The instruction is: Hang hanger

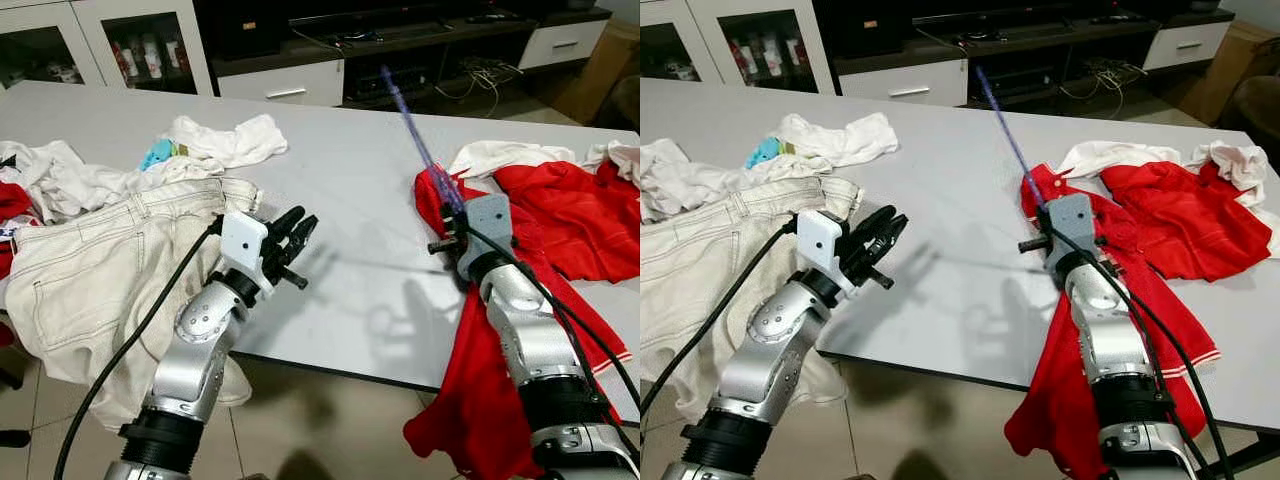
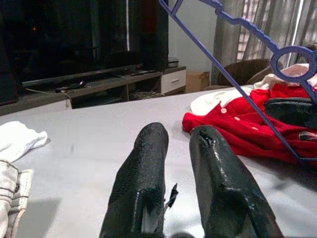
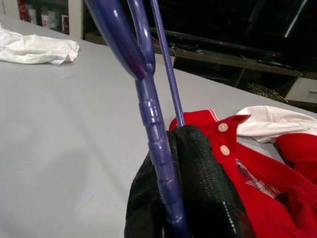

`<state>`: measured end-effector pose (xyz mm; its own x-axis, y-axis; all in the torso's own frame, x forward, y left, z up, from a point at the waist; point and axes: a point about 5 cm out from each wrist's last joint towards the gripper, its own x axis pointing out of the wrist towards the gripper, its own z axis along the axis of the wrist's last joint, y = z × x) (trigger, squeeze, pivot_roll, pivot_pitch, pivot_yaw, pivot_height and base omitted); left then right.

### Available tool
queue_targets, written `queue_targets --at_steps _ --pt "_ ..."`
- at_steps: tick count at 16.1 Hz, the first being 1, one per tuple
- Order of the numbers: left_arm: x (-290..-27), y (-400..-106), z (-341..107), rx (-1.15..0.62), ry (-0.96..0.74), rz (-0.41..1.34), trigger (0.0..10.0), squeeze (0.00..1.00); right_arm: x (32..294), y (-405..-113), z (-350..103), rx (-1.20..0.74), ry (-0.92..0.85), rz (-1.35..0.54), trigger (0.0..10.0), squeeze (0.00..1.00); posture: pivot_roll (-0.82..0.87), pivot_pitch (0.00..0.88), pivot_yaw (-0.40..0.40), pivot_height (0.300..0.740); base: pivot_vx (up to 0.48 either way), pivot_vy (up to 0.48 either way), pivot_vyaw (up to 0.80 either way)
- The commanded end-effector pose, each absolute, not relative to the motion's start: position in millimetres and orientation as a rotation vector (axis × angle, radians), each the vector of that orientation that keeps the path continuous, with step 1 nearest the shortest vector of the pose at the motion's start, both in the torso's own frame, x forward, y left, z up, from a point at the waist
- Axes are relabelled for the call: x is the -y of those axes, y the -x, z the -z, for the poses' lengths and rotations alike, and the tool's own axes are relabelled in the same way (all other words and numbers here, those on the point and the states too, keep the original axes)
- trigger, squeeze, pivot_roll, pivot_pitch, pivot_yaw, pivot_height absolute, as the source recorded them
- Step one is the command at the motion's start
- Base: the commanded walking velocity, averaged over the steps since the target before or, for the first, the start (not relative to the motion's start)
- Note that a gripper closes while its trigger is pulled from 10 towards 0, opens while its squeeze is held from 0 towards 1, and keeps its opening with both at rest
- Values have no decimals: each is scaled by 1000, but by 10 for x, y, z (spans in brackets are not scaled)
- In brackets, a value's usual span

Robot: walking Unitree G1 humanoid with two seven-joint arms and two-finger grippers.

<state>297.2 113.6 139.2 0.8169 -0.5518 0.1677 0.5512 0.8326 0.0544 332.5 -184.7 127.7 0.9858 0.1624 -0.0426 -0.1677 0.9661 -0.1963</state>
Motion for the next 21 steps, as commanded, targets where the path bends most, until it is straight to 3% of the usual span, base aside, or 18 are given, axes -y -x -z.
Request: queue_targets --at_steps 1,6,10,21 --pt "-1129 -2963 -1414 183 -22 590 10000 0 1834 -3378 -1426 20 183 -166 10000 0 -86 0 25 740 0 0 0" --pt "-1119 -2980 -1410 182 -23 589 10000 0 1836 -3382 -1548 49 171 -171 10000 0 -86 0 25 740 0 0 0" --pt "-1061 -2953 -1374 176 -19 587 10000 0 1765 -3213 -1659 96 185 -185 10000 0 -98 0 26 740 0 0 0" --pt "-1022 -2989 -1370 185 -39 556 10000 0 1857 -3147 -1764 109 148 -117 10000 0 -98 0 19 740 0 0 0"
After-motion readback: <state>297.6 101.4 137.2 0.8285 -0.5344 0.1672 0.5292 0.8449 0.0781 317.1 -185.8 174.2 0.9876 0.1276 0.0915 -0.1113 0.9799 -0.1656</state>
